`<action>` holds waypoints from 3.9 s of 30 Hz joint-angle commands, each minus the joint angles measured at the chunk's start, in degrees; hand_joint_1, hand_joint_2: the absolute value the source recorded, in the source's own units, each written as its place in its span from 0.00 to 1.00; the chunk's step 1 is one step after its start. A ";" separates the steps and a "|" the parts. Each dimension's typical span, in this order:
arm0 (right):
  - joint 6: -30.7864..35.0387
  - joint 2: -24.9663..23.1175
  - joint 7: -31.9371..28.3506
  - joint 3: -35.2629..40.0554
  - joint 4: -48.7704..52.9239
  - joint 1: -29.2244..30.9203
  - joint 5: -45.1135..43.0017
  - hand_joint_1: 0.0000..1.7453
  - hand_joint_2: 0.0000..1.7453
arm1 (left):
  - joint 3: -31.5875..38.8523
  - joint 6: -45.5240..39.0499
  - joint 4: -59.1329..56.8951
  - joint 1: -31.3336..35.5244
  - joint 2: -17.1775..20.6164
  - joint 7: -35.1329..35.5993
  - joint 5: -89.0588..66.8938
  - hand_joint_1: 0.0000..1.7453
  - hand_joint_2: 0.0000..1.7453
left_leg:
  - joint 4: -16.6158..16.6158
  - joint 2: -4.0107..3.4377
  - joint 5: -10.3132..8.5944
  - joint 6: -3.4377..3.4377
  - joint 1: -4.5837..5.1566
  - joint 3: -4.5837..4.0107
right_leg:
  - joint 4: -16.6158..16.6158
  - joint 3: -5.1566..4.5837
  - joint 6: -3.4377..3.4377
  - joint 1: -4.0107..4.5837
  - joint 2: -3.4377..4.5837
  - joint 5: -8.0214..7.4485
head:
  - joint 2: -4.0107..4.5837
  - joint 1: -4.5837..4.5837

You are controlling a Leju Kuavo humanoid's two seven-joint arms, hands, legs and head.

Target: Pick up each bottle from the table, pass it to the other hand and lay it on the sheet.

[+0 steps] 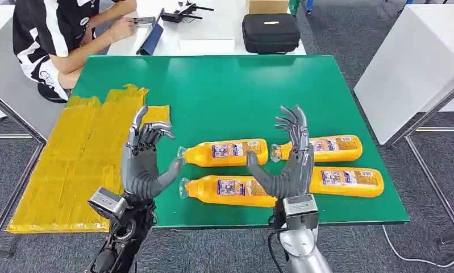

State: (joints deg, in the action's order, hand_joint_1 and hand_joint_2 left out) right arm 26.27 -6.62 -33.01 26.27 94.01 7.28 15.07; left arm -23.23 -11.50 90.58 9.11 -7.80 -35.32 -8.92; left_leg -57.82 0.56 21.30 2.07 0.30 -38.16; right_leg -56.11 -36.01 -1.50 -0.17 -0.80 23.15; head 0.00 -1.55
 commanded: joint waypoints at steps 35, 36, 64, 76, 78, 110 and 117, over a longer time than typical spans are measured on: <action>-19.98 -1.02 24.90 4.90 -44.17 27.04 44.67 0.00 1.00 | 0.61 3.89 -3.75 1.91 -0.45 0.18 0.58 0.00 1.00 | -0.04 -0.26 0.16 -0.10 -0.04 0.42 | -0.01 0.42 0.02 0.02 0.28 0.11 | 0.00 0.00; -19.87 -1.31 24.59 4.80 -45.08 27.34 44.36 0.00 1.00 | 0.61 3.91 -3.78 1.98 -0.46 0.20 0.60 0.00 1.00 | -0.01 -0.21 0.10 -0.07 -0.02 0.34 | 0.00 0.34 0.01 0.01 0.22 0.08 | 0.00 -0.02; -16.61 -0.80 30.66 2.69 -61.22 32.39 48.73 0.00 1.00 | 0.55 5.04 -4.70 2.30 -1.05 1.20 1.45 0.00 1.00 | -0.01 -0.01 0.03 -0.02 -0.02 0.22 | 0.01 0.25 0.00 0.01 0.02 0.08 | 0.00 -0.02; -16.61 -0.80 30.66 2.69 -61.22 32.39 48.73 0.00 1.00 | 0.55 5.04 -4.70 2.30 -1.05 1.20 1.45 0.00 1.00 | -0.03 -0.02 0.03 -0.03 -0.01 0.22 | -0.02 0.24 0.00 0.00 0.02 0.09 | 0.00 -0.02; -16.61 -0.80 30.66 2.69 -61.22 32.39 48.73 0.00 1.00 | 0.55 5.04 -4.70 2.30 -1.05 1.20 1.45 0.00 1.00 | -0.01 -0.01 -0.01 0.00 -0.01 0.13 | 0.00 0.16 -0.01 0.00 0.01 0.04 | 0.00 -0.02; -18.34 -1.37 31.87 1.62 -72.97 37.40 49.30 0.00 1.00 | 0.31 6.50 -11.21 4.47 -1.64 -0.66 3.72 0.00 1.00 | -0.06 0.01 0.12 -0.09 -0.03 0.46 | -0.03 0.51 0.00 0.01 0.01 0.19 | 0.00 0.00; -18.67 -1.62 32.12 1.55 -73.29 37.41 49.31 0.00 1.00 | 0.11 6.36 -11.05 4.66 -1.82 -0.55 3.67 0.00 1.00 | -0.01 0.00 0.01 -0.01 0.00 0.19 | -0.01 0.22 -0.02 0.00 0.00 0.06 | 0.00 -0.02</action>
State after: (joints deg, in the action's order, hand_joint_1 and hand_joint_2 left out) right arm 8.07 -7.80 -0.92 28.50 27.43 41.24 64.35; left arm -23.10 -5.22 84.06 11.22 -9.81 -36.02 -5.31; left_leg -57.84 0.55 21.22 2.16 0.31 -38.20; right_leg -56.13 -36.04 -1.53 -0.17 -0.80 23.11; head 0.00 -1.57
